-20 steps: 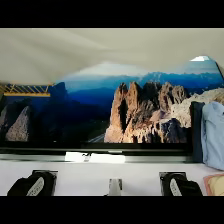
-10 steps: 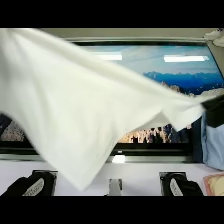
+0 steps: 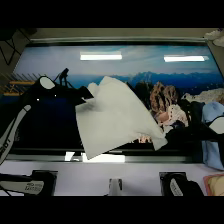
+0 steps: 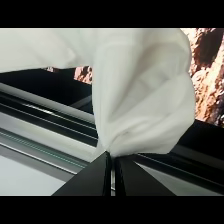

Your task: Fold the shirts.

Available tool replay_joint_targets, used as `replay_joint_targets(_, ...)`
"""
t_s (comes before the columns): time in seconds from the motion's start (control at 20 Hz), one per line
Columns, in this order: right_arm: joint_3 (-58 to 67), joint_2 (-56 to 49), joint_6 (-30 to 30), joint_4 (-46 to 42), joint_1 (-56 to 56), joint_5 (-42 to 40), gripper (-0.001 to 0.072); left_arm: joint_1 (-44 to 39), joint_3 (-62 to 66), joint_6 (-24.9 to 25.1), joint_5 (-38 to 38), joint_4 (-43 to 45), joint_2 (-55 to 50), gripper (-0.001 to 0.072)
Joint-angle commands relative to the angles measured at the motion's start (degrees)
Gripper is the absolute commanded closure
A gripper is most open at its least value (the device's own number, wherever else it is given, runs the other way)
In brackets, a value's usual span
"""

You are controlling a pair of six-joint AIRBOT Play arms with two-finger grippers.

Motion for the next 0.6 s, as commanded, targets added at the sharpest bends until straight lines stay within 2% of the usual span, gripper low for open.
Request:
replay_joint_targets(0.0,-2.9,-0.1,-1.2,1.0,0.0,-0.3,0.0687,2.3,1.1,5.1,-17.5,-4.6,-4.0,0.0078)
replay_joint_targets(0.1,-2.9,-0.1,-1.6,1.0,0.0,-0.5,0.0687,5.7,0.1,7.1,-25.2,1.8,1.7,0.0079)
replay_joint_targets(0.2,-2.9,-0.1,-2.7,1.0,0.0,-0.7,0.0687,8.2,-5.4,4.4,-27.7,11.8,9.8,0.0078)
replay_joint_targets(0.25,-2.9,-0.1,-3.0,1.0,0.0,-1.1,0.0686,9.2,-10.3,3.3,-28.0,13.3,13.9,0.0065)
replay_joint_targets(0.3,-2.9,-0.1,-3.3,1.0,0.0,-1.6,0.0686,10.1,-16.1,3.1,-27.5,13.0,17.4,0.0036)
replay_joint_targets(0.4,-2.9,-0.1,-3.5,1.0,0.0,-2.9,0.0686,10.1,-29.2,-0.1,-22.1,11.0,22.6,0.0037)
replay_joint_targets(0.55,-2.9,-0.1,-3.8,1.1,0.0,-3.0,0.0686,7.7,-44.0,-0.2,-12.3,0.4,24.0,0.004)
